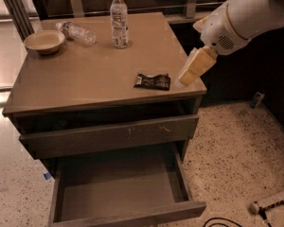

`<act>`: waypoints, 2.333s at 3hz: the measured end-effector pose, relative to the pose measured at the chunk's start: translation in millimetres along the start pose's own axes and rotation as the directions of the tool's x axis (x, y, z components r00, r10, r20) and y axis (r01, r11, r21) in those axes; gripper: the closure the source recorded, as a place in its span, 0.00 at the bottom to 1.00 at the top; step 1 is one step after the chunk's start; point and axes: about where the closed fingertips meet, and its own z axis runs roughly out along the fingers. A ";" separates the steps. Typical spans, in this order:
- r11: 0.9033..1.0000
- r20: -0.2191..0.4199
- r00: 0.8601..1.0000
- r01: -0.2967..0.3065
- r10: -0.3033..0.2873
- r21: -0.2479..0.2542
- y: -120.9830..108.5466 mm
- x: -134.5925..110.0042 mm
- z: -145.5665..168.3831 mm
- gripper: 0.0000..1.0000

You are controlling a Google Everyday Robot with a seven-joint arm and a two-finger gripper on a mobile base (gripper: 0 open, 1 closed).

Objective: Place rxbar chocolate into middle drawer

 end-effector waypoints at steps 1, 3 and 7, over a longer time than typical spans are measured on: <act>1.000 0.000 1.000 0.000 0.000 0.000 0.1 0.2 0.5 0.00; 0.999 0.091 0.995 -0.026 0.029 -0.038 -12.6 -7.5 46.7 0.00; 0.992 0.091 0.996 0.008 0.004 -0.127 -3.3 -7.8 114.9 0.43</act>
Offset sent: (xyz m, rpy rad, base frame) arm 0.0239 0.0063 -0.0235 0.0751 -0.0021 0.0017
